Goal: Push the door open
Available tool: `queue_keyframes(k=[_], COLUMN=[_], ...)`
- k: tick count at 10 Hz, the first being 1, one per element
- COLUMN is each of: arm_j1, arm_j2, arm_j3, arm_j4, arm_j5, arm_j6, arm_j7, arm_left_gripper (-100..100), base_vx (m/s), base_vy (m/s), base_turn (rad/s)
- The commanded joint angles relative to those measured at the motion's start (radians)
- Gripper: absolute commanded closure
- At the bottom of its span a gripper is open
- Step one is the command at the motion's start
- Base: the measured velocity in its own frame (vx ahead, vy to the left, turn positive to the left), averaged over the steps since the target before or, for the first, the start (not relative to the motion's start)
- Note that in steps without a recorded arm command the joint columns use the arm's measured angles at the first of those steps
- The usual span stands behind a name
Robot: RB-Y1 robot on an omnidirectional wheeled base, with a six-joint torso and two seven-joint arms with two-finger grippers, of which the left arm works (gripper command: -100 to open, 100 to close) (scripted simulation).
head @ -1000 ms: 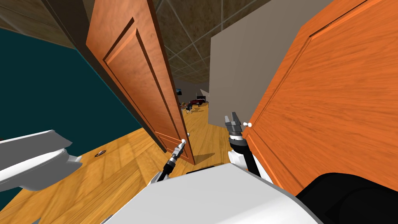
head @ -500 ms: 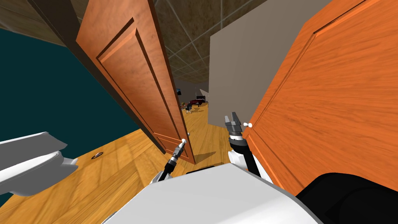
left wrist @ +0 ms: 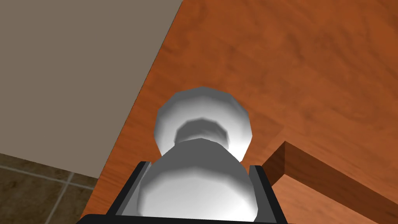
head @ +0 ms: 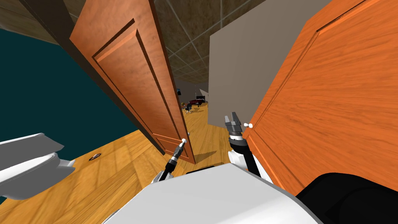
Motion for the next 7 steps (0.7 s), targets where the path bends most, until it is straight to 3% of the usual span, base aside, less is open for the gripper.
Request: queue_keyframes(k=[1, 2, 3, 4, 6, 7], arm_j1=[-0.005, -0.005, -0.008, -0.008, -0.014, -0.014], arm_j2=[-0.002, -0.002, -0.007, -0.007, -0.016, -0.016], arm_j3=[0.0, 0.0, -0.004, -0.004, -0.012, -0.012], arm_j4=[-0.008, -0.008, -0.006, -0.006, -0.001, -0.001], arm_j5=[0.027, 0.027, 0.046, 0.046, 0.082, 0.082], arm_j6=[0.002, 0.002, 0.002, 0.002, 0.002, 0.002], arm_j7=[0.05, 0.058, 0.093, 0.097, 0.16, 0.175], arm_left_gripper=[100, 100, 100, 100, 100, 100], base_vx=[0.045, 0.033, 0.029, 0.026, 0.045, 0.032], base_vy=[-0.009, -0.004, 0.0, -0.001, -0.009, -0.011], base_turn=[-0.008, -0.008, -0.013, -0.009, -0.007, -0.011])
